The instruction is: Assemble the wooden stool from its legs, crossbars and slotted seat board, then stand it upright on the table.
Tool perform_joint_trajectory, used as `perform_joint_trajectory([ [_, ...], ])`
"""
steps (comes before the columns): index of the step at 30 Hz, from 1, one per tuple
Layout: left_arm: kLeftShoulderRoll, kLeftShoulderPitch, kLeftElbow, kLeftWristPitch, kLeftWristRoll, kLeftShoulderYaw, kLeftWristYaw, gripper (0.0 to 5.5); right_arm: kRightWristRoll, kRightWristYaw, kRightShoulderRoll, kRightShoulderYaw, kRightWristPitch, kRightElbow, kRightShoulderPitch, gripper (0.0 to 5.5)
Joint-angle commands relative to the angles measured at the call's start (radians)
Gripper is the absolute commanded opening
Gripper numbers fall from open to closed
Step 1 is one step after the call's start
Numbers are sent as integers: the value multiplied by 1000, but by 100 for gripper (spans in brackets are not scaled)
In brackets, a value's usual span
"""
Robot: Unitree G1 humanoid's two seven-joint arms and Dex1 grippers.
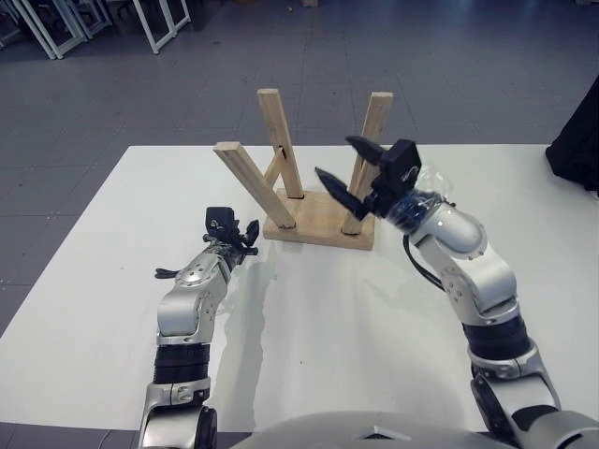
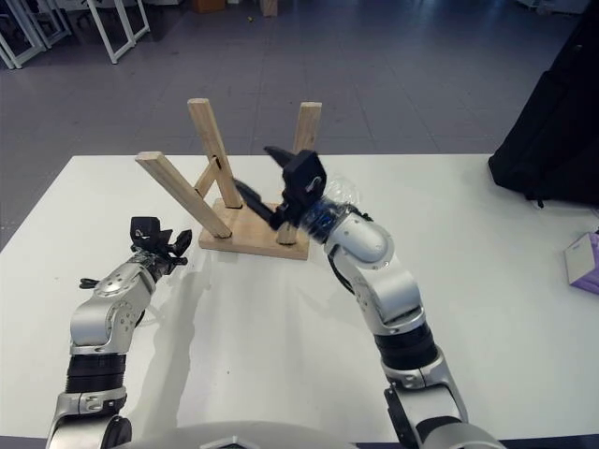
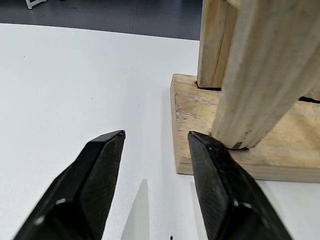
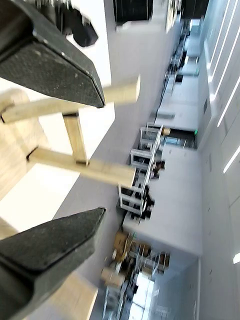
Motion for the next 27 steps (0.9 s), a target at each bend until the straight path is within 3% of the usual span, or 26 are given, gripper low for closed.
perform_joint_trajectory([
  [1,20,-15,1,1,5,15,-12,230,28,-1,20,-15,56,-30,6,366],
  [4,76,-30,1,-3,-7,42,-60,230,78,2,36,-22,107,-102,17,366],
  [9,285,-64,-42,-18,-188,145,-419,230,200,18,0,-111,217,-218,3,366],
  [10,327,-73,-40,-19,-212,154,-484,252,229,33,-23,-138,245,-231,6,370],
  [15,555,-173,41,-22,-282,81,-894,328,367,323,-371,-326,405,-69,17,370],
  [16,571,-197,64,-26,-283,71,-932,352,370,378,-422,-327,413,-39,16,370],
  [19,552,-330,199,-84,-240,13,-988,352,317,486,-510,-293,371,77,6,370],
  [24,514,-463,381,-150,-212,-43,-1068,352,115,611,-412,-110,132,531,-267,370],
  [27,483,-570,517,-179,-179,-102,-1150,352,42,640,-327,-68,21,742,-412,370],
])
